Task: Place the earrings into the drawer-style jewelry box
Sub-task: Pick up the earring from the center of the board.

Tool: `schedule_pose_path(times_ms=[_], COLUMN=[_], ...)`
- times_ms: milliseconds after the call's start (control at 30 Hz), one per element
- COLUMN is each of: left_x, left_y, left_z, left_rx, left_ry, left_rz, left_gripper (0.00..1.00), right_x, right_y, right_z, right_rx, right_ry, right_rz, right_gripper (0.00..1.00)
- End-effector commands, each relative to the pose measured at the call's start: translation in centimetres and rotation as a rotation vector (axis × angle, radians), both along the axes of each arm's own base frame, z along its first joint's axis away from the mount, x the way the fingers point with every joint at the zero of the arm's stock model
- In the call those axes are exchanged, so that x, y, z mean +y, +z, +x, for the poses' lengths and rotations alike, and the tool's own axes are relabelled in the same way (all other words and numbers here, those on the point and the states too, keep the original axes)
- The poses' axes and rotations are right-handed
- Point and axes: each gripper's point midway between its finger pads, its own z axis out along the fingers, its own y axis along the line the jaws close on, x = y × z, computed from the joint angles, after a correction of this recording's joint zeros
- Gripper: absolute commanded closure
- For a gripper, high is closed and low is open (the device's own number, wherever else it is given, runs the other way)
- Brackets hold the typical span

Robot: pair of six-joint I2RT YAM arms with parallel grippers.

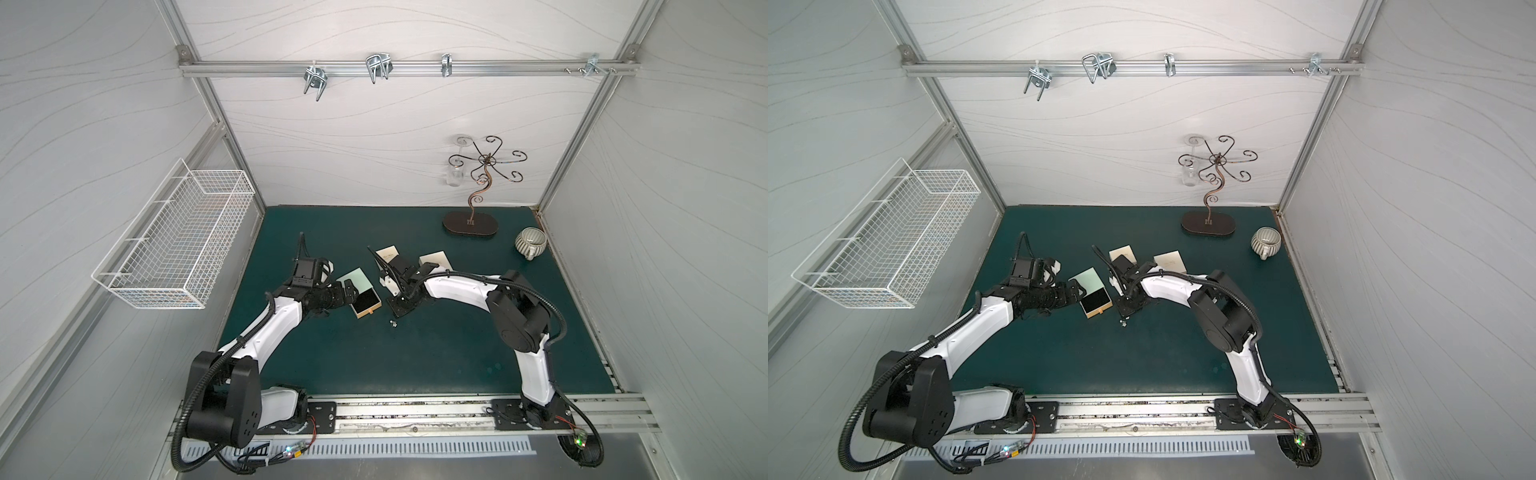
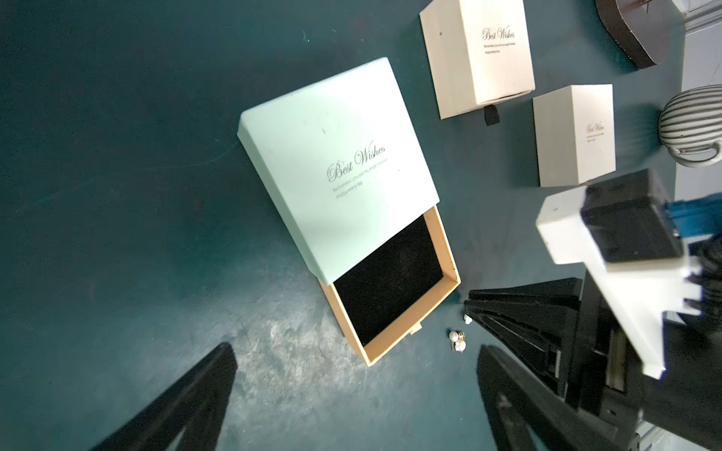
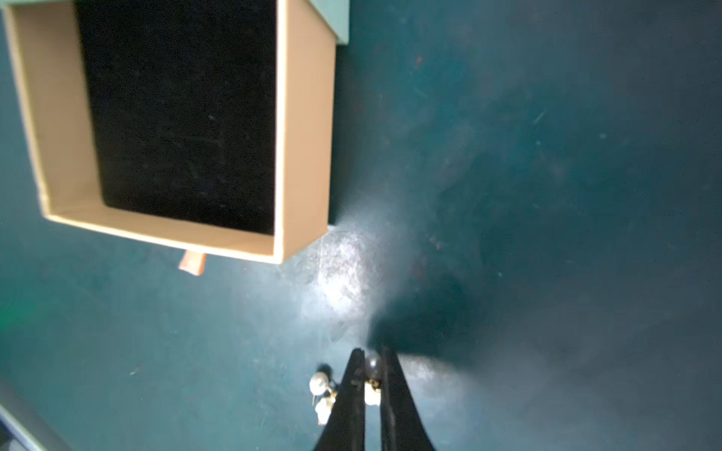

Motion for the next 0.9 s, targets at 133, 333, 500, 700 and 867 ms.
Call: schedule_pose_path(times_ms=[133, 333, 500, 700, 867], left_x=[-0.1, 0.2, 0.3, 0.3, 0.3], left_y=[1.0, 0.9, 0.9, 0.7, 0.7], left_z=[0.6, 0.4, 0.4, 0.4, 0.3], left_rx=[-0.051, -0.046, -0.052, -0.047, -0.045], left_ry=[0.015, 0.034, 0.043, 0.046, 0.048], left_rz=[-0.009, -0.005, -0.001, -0.005, -0.005], left_gripper=[0.01, 0.01, 0.01, 0.01, 0.01], right_x=[0.9, 2.2, 3.7, 5.6, 7.1], right_y=[3.9, 5.6, 6.7, 7.3, 6.8], right_z=[0.2, 0.7, 1.3, 2.4, 3.2], right_rx=[-0.025, -0.036, -0.042, -0.05, -0.043], right_ry=[0.004, 0.013, 0.021, 0.037, 0.047], right_rz=[0.089, 0.141, 0.182, 0.213, 0.223], right_gripper=[0.91, 0.91, 0.91, 0.91, 0.91])
